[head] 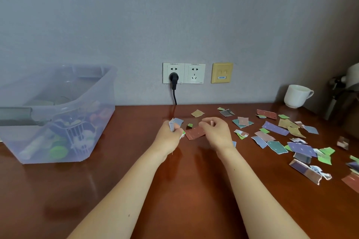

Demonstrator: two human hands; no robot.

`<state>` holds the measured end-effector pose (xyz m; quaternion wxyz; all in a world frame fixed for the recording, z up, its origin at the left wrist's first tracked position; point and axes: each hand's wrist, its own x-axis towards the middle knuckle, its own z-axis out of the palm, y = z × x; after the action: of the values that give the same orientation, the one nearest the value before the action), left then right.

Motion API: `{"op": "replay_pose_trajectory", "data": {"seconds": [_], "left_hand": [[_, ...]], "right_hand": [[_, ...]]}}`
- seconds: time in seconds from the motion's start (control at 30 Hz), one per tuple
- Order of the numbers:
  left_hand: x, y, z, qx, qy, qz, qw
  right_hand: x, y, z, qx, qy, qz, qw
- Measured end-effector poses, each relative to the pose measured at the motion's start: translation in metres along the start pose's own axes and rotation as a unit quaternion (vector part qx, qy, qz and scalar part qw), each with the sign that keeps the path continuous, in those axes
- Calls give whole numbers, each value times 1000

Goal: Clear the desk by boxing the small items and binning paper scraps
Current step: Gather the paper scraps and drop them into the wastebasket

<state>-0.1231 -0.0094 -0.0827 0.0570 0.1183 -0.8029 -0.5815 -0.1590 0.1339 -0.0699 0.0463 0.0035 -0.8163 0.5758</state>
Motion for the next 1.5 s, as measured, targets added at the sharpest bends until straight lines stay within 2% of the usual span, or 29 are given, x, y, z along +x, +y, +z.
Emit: {"op": "replay_pose_trajectory", "data": {"seconds": [0.1, 0.2, 0.3, 0.57, 0.7, 0.87, 0.97, 1.17, 1.23, 1.3, 1.37, 1.5], "left_hand": [[14, 3, 8, 85, -30, -1, 996], [23, 3, 13, 181, -80, -19, 980], [30, 4, 14, 226, -96, -31, 969], [23, 14, 23, 407, -70, -2, 911], [20, 12, 27, 429, -47, 10, 902], [22, 6, 24, 399, -42, 4, 916], [24, 4, 22, 366, -37, 3, 930], [27, -5, 22, 315, -20, 13, 949], [25, -7, 20, 242, -10, 9, 970], [20, -7, 17, 99, -6, 2, 995], [11, -6, 12, -8, -5, 3, 1000], [-11, -7, 11, -68, 34, 39, 996]], "right_hand": [[15, -1, 1, -133, -29, -21, 991], [28, 2, 3, -177, -96, 28, 979], [36, 1, 5, -238, -155, 88, 955], [37, -9, -3, -218, -194, 113, 950], [35, -7, -7, -195, -197, 116, 954], [35, 2, -6, -141, -177, 102, 969], [35, 8, -4, -161, -165, 77, 970], [23, 22, 6, -185, -12, -14, 982], [16, 28, 8, -137, 30, -48, 989], [12, 30, 8, -84, 53, -64, 993], [10, 30, 7, -39, 72, -69, 994], [-2, 28, 5, 28, 82, -67, 994]]}}
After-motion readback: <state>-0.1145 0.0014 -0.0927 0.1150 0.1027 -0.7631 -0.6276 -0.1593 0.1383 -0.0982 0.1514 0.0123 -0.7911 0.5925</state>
